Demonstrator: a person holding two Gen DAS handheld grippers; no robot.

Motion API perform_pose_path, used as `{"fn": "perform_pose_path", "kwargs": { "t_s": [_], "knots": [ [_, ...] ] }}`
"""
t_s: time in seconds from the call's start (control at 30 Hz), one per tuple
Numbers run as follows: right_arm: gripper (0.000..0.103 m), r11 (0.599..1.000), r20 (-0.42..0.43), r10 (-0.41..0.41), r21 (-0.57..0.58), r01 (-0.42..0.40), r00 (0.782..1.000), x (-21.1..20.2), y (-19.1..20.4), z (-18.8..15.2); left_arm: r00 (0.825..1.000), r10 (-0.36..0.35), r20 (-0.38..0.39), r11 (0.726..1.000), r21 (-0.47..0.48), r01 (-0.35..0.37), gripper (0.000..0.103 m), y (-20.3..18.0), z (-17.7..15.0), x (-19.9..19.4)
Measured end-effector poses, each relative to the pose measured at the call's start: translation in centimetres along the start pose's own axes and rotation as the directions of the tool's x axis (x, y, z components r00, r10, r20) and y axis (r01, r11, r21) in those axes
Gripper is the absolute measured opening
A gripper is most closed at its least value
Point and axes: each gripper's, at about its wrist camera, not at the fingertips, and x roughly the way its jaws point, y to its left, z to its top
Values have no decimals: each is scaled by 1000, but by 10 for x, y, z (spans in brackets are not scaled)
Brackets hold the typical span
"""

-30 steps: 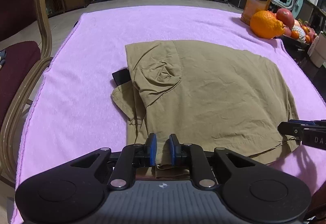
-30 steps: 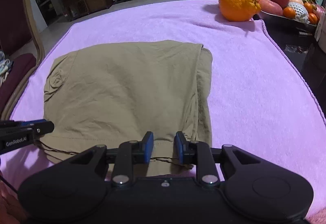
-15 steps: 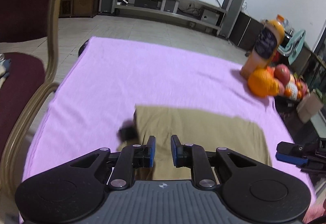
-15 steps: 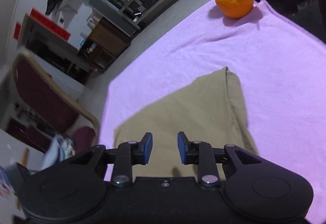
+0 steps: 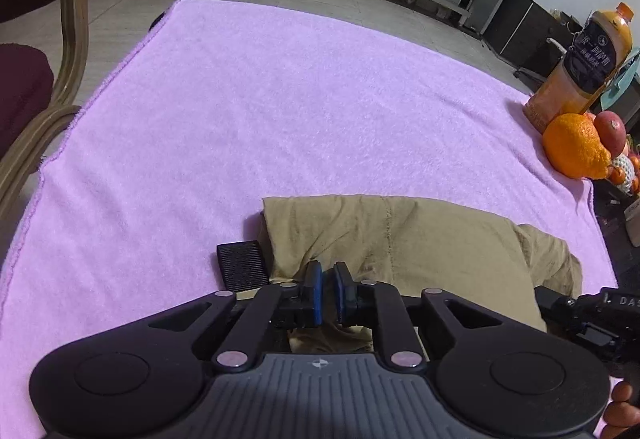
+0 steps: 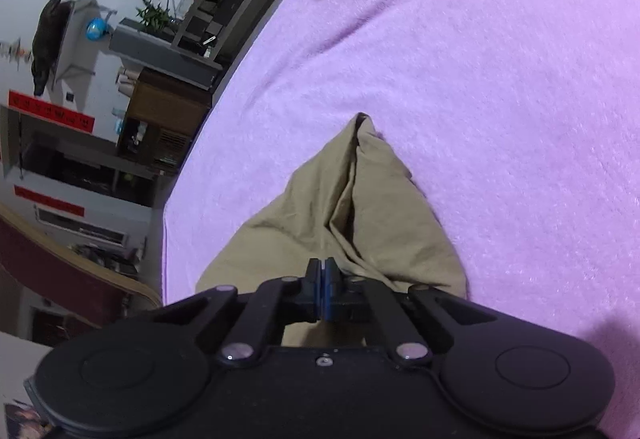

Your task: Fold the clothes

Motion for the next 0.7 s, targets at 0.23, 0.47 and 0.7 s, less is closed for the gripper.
{"fn": "perform_pose_path", "kwargs": {
  "t_s": [0.23, 0.47, 0.7],
  "knots": [
    [33, 979, 31, -61, -192, 66, 998, -44, 25, -31, 999, 11, 52, 998, 62, -14, 11, 2, -32, -48],
    [33, 868, 46, -192, -457, 192, 980, -69, 42, -87, 998, 60, 24, 976, 208, -64, 19, -17, -77, -61],
    [39, 895, 32, -143, -423, 143, 989, -89, 26, -95, 998, 52, 20, 978, 200, -55, 25, -5, -97, -87]
  ]
}}
